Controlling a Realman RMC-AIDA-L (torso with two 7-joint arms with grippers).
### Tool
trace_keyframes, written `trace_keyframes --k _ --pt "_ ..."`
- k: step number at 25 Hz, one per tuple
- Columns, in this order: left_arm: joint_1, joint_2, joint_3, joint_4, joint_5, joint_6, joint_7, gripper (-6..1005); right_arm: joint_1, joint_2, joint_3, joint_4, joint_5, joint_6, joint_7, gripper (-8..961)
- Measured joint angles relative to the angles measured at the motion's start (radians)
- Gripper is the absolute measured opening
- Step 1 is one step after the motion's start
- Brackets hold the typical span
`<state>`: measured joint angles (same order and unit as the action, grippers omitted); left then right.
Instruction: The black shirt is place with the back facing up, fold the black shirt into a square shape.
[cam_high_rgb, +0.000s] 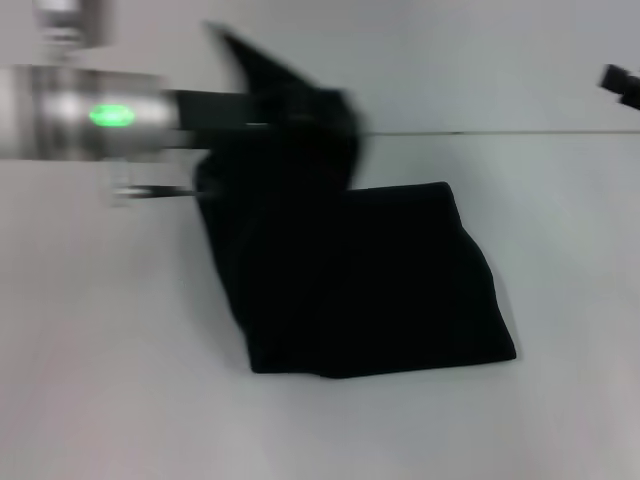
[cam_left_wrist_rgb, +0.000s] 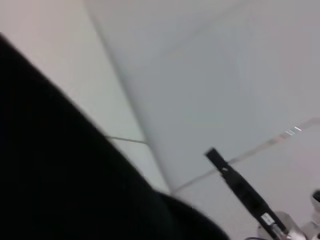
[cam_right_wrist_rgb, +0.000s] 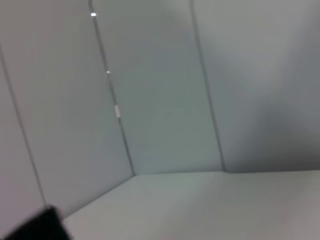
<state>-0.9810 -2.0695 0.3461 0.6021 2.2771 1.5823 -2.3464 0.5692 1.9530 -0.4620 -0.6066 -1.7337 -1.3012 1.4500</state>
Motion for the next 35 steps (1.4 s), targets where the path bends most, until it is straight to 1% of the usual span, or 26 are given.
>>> trace_keyframes --k 1,2,3,4,5,6,7,9,10,12,16,20,22,27,29,31,32,33,35 --pt "-0.017 -0.027 0.017 -0.019 -0.013 -0.032 0.019 98 -0.008 -0.007 0.000 -0.001 0.003 -0.002 0.000 918" --pt "-0.032 -0.059 0.032 -0.039 -0.030 -0.082 0.052 100 -0.015 -0.014 0.000 -0.002 0.004 -0.003 0.000 917" --pt "-0.040 -0.081 0.044 -0.060 -0.041 -0.119 0.077 102 -0.019 -0.019 0.000 -0.002 0.004 -0.003 0.000 917" --pt "-0.042 -0.098 0.054 -0.096 -0.055 -0.173 0.108 104 -0.023 -0.023 0.000 -0.003 0.004 -0.004 -0.001 917" --pt "-0.042 -0.098 0.054 -0.096 -0.055 -0.173 0.108 105 -0.025 -0.025 0.000 -0.003 0.004 -0.005 -0.003 917" --pt "-0.036 -0.100 0.059 -0.275 -0.119 -0.341 0.218 107 -0.029 -0.027 0.000 -0.004 0.003 -0.006 -0.005 917" --pt "-0.029 -0.100 0.057 -0.315 -0.134 -0.367 0.252 109 -0.031 -0.028 0.000 -0.004 0.002 -0.007 -0.008 917" --pt "-0.001 -0.103 0.038 -0.445 -0.200 -0.446 0.391 113 -0.034 -0.029 0.000 -0.004 -0.002 -0.005 -0.014 916" --pt "0.016 -0.105 0.028 -0.483 -0.228 -0.459 0.454 114 -0.035 -0.029 -0.002 -0.004 -0.004 -0.003 -0.016 916" --pt "0.040 -0.108 0.008 -0.549 -0.274 -0.445 0.570 118 -0.035 -0.028 -0.005 -0.004 -0.006 -0.005 -0.020 916" --pt "0.041 -0.108 -0.003 -0.586 -0.288 -0.358 0.642 125 -0.037 -0.024 -0.010 -0.003 -0.023 -0.006 -0.003 916" --pt "0.021 -0.107 -0.003 -0.586 -0.286 -0.228 0.669 305 -0.033 -0.025 -0.012 -0.003 -0.084 -0.005 0.080 917" --pt "0.021 -0.106 -0.002 -0.573 -0.285 -0.205 0.678 385 -0.024 -0.030 -0.013 -0.004 -0.127 -0.006 0.147 917" --pt "0.092 -0.095 0.012 -0.383 -0.283 -0.173 0.683 560 0.021 -0.063 -0.016 -0.004 -0.290 -0.032 0.378 917" --pt "0.123 -0.092 0.033 -0.291 -0.283 -0.166 0.687 650 0.041 -0.072 -0.017 -0.003 -0.350 -0.053 0.452 917" --pt "0.151 -0.081 0.063 -0.219 -0.283 -0.173 0.697 741 0.055 -0.072 -0.018 -0.004 -0.383 -0.063 0.499 917" --pt "0.156 -0.078 0.072 -0.202 -0.283 -0.177 0.699 786 0.060 -0.070 -0.018 -0.004 -0.392 -0.065 0.511 918" --pt "0.172 -0.066 0.096 -0.167 -0.283 -0.192 0.700 802 0.062 -0.068 -0.018 -0.004 -0.395 -0.064 0.514 918" --pt "0.184 -0.048 0.121 -0.136 -0.283 -0.217 0.697 834 0.068 -0.061 -0.018 0.000 -0.396 -0.059 0.513 918"
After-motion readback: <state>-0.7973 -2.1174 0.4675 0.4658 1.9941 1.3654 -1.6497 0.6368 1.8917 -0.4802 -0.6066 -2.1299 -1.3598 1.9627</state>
